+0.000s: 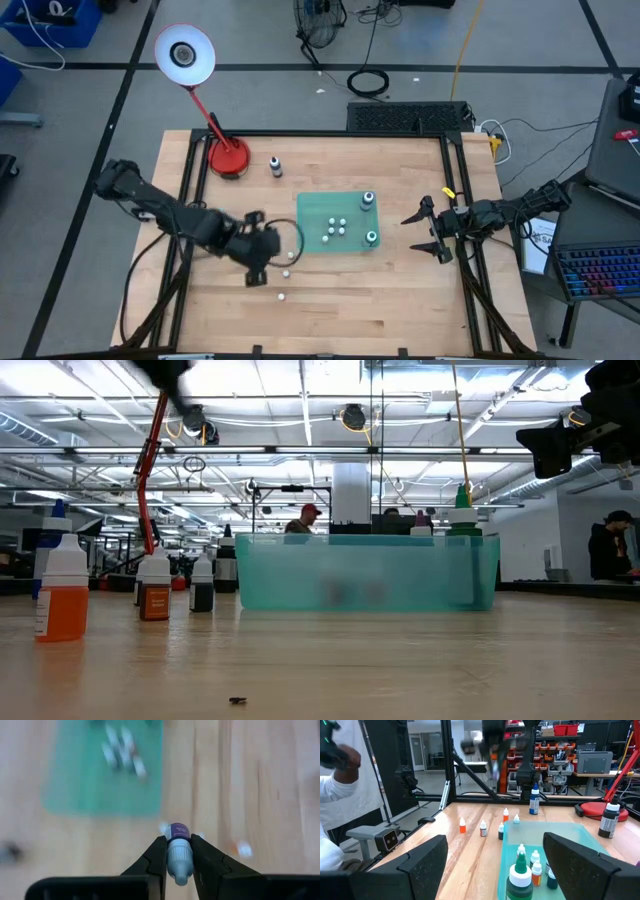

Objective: Pick & Place food coloring
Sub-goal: Put the small purple food coloring bottle into the blue bin

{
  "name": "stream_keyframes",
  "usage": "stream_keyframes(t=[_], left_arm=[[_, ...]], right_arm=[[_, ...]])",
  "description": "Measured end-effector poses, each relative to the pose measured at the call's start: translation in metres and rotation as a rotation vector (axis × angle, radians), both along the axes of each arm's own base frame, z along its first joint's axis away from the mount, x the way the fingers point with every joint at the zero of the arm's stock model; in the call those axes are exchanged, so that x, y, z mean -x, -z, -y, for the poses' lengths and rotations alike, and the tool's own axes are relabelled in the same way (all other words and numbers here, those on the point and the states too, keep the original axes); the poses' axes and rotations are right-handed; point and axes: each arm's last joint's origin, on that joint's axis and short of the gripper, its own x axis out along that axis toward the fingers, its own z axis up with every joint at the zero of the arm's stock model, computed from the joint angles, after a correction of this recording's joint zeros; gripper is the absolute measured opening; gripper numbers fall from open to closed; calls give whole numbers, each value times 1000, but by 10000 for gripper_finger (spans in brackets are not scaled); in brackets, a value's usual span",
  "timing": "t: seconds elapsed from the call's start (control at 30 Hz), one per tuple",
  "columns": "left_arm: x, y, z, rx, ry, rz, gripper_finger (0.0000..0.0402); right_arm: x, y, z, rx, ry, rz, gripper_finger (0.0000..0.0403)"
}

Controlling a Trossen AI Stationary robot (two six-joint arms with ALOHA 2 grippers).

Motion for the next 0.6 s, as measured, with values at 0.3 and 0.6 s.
stream_keyframes(t=[0.3, 0.6], left_arm=[[-56, -55, -82, -116, -42, 5, 63], [-119, -24, -153, -62, -83, -122, 63]], right_arm=[[0, 0, 0, 0, 0, 0, 313], [0, 0, 0, 0, 0, 0, 313]])
